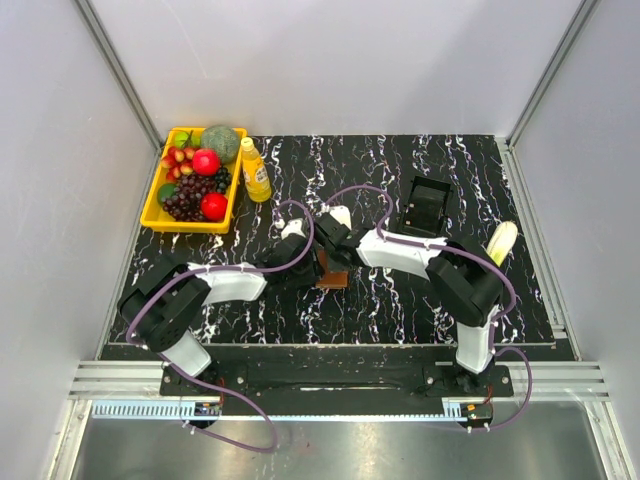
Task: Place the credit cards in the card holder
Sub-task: Open the card holder at the center of the board.
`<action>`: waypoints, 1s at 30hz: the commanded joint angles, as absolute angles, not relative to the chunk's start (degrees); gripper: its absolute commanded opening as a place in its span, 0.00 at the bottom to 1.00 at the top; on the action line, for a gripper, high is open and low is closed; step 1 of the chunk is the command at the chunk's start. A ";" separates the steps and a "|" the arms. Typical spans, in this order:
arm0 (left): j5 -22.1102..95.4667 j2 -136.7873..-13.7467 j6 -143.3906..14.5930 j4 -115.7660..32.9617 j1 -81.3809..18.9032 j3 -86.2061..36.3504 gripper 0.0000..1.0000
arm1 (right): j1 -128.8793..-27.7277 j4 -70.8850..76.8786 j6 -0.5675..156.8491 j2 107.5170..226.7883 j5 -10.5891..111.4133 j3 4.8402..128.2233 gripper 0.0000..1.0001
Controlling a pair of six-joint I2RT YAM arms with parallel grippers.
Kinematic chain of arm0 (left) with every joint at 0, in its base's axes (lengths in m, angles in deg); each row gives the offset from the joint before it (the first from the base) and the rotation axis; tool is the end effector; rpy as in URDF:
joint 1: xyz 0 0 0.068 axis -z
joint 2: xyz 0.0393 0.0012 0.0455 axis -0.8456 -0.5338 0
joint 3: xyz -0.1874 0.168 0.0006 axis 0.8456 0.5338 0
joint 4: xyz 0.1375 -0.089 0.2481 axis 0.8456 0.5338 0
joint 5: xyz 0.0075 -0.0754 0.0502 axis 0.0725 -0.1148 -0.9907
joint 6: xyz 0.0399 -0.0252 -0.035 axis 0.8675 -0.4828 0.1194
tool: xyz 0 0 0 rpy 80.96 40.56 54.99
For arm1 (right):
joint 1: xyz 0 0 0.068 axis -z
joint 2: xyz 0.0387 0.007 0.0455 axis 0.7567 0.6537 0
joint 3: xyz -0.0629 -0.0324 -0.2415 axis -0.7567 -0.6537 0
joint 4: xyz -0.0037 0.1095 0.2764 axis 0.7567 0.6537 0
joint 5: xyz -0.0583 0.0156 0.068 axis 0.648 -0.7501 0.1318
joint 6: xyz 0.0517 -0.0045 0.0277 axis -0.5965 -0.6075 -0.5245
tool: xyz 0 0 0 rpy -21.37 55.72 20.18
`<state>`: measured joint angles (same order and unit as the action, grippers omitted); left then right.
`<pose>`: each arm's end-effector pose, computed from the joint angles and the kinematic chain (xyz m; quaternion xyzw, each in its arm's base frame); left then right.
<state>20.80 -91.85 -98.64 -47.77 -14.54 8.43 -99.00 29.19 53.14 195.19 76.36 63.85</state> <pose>0.2434 -0.2208 0.0832 -0.0467 0.9200 -0.2257 0.3170 0.2781 0.3086 0.1217 -0.1135 0.9539 0.0338 0.2758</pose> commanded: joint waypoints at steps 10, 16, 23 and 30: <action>22.97 -95.30 -99.58 -49.50 -14.32 9.89 0.00 | -99.28 25.17 49.97 189.79 71.94 62.35 0.00; 20.77 -96.89 -99.84 -47.48 -14.23 10.33 0.00 | -95.50 20.26 48.48 186.71 64.49 57.36 0.00; 18.40 -97.77 -100.02 -45.80 -14.23 10.59 0.00 | -92.07 15.94 47.60 183.64 60.07 52.43 0.00; 19.36 -93.13 -99.40 -45.89 -14.23 11.38 0.00 | -92.07 17.52 50.24 182.84 64.20 53.12 0.19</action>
<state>21.02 -94.03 -100.92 -53.67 -14.52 9.35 -92.29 18.81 49.10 185.55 62.98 52.57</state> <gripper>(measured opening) 0.038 0.171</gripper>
